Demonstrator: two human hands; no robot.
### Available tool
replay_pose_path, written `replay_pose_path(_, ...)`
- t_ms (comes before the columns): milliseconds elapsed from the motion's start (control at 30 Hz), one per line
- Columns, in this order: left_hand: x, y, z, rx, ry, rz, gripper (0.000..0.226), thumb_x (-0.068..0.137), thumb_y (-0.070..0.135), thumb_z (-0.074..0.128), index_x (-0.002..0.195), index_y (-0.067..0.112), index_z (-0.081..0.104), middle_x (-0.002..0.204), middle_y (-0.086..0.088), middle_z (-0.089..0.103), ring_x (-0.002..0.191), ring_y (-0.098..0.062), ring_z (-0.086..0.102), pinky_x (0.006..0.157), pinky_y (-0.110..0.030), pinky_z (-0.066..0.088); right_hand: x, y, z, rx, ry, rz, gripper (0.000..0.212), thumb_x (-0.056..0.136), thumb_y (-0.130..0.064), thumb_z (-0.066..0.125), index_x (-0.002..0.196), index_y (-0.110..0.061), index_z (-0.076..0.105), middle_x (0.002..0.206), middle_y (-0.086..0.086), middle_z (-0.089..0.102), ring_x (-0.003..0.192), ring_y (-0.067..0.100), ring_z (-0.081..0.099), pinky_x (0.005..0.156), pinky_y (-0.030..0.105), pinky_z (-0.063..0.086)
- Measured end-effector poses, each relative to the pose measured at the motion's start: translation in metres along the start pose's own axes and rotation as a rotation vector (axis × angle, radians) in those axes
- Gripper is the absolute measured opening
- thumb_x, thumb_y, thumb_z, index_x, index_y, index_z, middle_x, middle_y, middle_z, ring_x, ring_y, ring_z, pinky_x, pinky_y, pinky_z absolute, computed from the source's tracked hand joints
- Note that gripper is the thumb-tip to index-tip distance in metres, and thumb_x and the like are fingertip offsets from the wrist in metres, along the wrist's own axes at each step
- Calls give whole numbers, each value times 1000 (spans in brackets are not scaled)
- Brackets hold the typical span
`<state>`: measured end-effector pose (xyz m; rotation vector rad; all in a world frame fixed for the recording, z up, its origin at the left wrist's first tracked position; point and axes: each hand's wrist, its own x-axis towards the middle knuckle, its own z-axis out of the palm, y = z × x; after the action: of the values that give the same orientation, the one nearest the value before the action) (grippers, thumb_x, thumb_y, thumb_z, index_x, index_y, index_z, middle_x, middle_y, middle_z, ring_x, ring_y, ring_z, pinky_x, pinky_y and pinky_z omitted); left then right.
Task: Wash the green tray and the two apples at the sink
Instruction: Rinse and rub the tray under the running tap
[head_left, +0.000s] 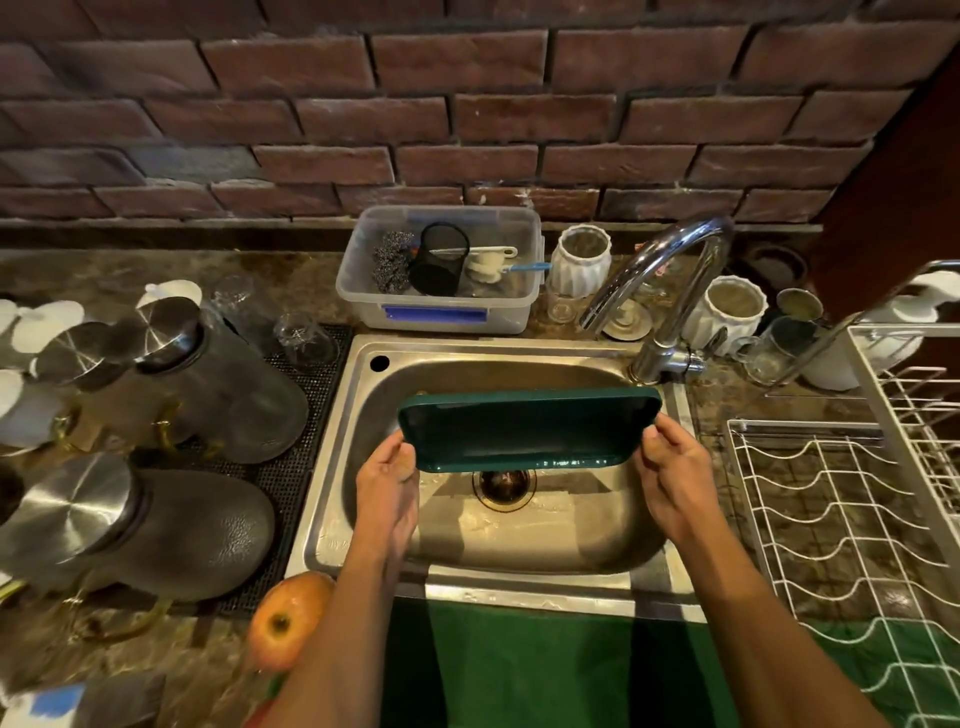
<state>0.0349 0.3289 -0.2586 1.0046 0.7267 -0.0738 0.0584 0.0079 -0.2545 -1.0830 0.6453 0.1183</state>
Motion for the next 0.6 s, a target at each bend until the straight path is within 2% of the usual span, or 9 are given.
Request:
replay_pose_path(67, -2, 1, 1, -5, 11, 2, 43, 99, -1, 48, 141, 7, 51, 137, -14, 61, 128, -24, 56, 119, -45, 32, -7, -4, 2, 17, -1, 7, 33, 100, 0, 47, 125, -15, 62, 129, 9, 63, 120, 21, 60, 96, 32, 50)
replay_pose_path(133, -3, 1, 1, -16, 11, 10, 42, 100, -3, 47, 141, 5, 51, 136, -16, 61, 127, -25, 57, 118, -44, 33, -11, -4, 2, 29, 2, 10, 35, 100, 1, 48, 130, -13, 60, 129, 9, 63, 118, 20, 61, 93, 30, 50)
replay_pose_path(233, -5, 2, 1, -27, 2, 21, 42, 99, -4, 47, 140, 3, 50, 137, -19, 59, 127, -26, 57, 118, -43, 34, -16, -4, 0, 41, 10, 17, 42, 99, 1, 48, 139, -11, 54, 133, 9, 61, 120, 21, 59, 96, 31, 50)
replay_pose_path(333, -10, 1, 1, -26, -6, 25, 42, 99, -5, 46, 140, 2, 50, 137, -20, 59, 128, -28, 56, 117, -44, 35, -23, -6, -3, 32, 11, 33, 39, 100, 1, 47, 135, -14, 57, 131, 7, 61, 121, 22, 58, 101, 35, 49)
replay_pose_path(467, -17, 0, -1, 23, 32, 31, 41, 99, -3, 48, 140, 1, 50, 134, -19, 61, 124, -31, 58, 113, -50, 40, -32, -9, -3, -7, 10, -9, 37, 99, 1, 49, 134, -10, 57, 123, 8, 65, 103, 16, 64, 82, 28, 52)
replay_pose_path(600, -30, 0, -1, 115, 90, 40, 36, 99, 1, 52, 135, 4, 56, 130, -16, 64, 117, -30, 62, 106, -50, 47, -40, -8, -2, -58, 39, -58, 27, 98, -1, 54, 121, -11, 65, 111, 7, 70, 100, 19, 67, 83, 31, 54)
